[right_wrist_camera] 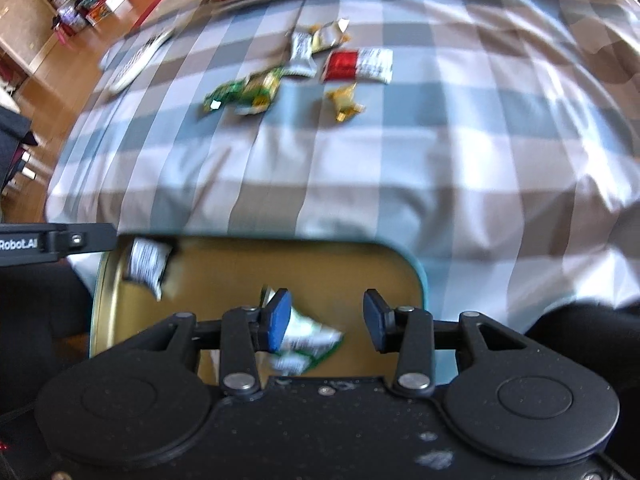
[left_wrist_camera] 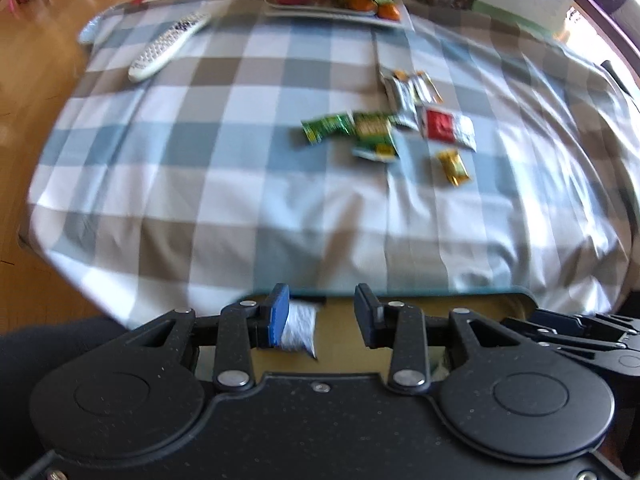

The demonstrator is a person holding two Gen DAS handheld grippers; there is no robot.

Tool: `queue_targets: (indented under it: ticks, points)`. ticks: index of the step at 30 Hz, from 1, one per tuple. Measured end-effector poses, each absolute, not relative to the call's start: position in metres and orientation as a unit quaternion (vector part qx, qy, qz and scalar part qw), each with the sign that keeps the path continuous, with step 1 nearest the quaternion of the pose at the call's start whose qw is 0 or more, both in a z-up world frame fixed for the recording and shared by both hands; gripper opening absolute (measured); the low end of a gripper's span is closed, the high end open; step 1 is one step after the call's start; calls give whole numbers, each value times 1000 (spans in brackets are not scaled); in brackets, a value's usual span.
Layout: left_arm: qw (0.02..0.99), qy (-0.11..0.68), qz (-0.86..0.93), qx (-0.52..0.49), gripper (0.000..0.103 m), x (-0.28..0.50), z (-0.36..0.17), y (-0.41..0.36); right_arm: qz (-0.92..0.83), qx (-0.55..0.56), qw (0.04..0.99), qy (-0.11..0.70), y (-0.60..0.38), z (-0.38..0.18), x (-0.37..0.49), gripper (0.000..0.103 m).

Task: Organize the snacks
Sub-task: 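Move both open tools back from the tray to the snack pile, then close the left tool on the green wrapped candy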

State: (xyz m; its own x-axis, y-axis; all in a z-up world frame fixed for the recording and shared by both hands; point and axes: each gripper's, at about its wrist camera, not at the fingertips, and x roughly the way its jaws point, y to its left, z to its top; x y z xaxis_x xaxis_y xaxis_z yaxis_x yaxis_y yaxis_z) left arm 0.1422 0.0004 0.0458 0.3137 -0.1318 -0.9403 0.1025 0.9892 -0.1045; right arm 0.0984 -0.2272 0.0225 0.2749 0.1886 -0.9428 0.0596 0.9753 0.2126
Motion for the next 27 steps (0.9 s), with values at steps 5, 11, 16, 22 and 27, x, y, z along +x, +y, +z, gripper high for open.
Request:
queue_targets:
  ticks: [5,11,16,22,27]
  points:
    - [811,582,-56,-31,46,170,45,5,29,112,798,591,-235,25,127,44]
    - [810,583,-44,-45,46,203,40,4,13,126,804,580,-245,23,167,45]
    - [813,578,-34,-60,46,234,34,2,-4,135,807,575,-250,16,206,45]
    - [827,558,-21,-63,46,267,27,-3,-24,158,811,563,-255,9,246,45]
    - [836,545,-15,-60,46,288,20,-7,-48,185,811,553,-264,2,279,47]
